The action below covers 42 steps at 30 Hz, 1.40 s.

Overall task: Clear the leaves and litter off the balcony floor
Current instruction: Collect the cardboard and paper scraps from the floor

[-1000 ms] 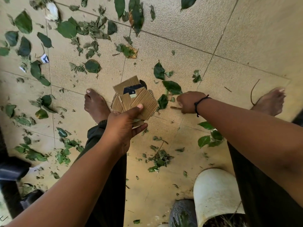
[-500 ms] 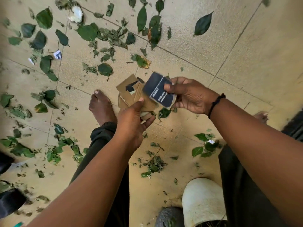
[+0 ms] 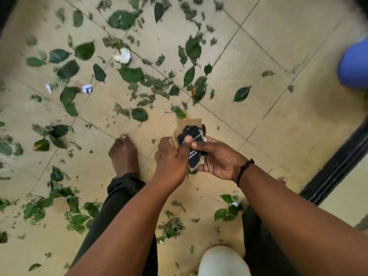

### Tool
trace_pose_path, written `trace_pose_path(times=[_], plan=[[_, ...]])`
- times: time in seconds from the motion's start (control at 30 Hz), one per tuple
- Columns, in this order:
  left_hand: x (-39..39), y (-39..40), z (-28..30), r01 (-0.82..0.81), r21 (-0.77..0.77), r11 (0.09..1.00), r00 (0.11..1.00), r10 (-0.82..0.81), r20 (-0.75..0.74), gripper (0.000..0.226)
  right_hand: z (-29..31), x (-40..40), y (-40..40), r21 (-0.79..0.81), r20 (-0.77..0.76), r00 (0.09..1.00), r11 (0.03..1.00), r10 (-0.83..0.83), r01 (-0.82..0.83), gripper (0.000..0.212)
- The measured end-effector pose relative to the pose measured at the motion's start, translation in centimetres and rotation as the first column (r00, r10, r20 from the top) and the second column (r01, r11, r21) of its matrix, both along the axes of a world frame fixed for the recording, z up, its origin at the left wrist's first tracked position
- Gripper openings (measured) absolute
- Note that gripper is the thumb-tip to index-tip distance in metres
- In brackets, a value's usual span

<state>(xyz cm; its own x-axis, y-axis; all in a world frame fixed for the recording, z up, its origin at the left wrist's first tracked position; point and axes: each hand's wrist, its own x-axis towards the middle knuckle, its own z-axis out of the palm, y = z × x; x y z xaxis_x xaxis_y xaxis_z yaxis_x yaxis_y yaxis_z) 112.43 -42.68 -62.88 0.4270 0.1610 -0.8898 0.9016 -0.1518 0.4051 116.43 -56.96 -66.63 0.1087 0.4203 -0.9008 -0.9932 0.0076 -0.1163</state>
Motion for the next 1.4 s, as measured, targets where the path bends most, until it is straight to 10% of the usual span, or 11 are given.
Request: trace_pose_path(times=[0.3,0.47,0.63,0.9,1.13,1.4], plan=[[3.7,2.9,0.6,0.369,0.31,0.876,0.929,-0.347,-0.127,0.063,-3.8,3.6,4.4,-0.243,0.03,0.999,0.97,-0.01,0.017,0.037],[2.3,-2.7,-2.6,0.195,0.363,0.911,0.976,-0.218,0.021,0.071,-4.9,7.7,1.9,-0.321,0.189,0.95,0.93,0.249,-0.18,0.039],[5.8,-13.6,-3.6,0.38,0.312,0.871,0.908,-0.415,0.053,0.083,-4.0,11.7,-10.0,-0.449,0.291,0.833,0.836,0.471,-0.316,0.034],[21.1,-29.0,-1.8,0.741,0.455,0.495,0.384,-0.867,0.317,0.082,-0.1,18.3,-30.7,-0.606,0.435,0.878,0.655,-0.202,0.451,0.021],[29.4,-40.0,1.1,0.705,0.528,0.474,0.295,-0.873,0.389,0.082,5.3,23.1,-41.1,-0.459,0.621,0.6,0.386,-0.504,0.8,0.036],[32.3,-47.3,2.0,0.678,0.585,0.445,0.199,-0.877,0.437,0.082,7.5,28.4,-47.4,-0.295,0.556,0.418,0.299,-0.719,0.907,0.036]])
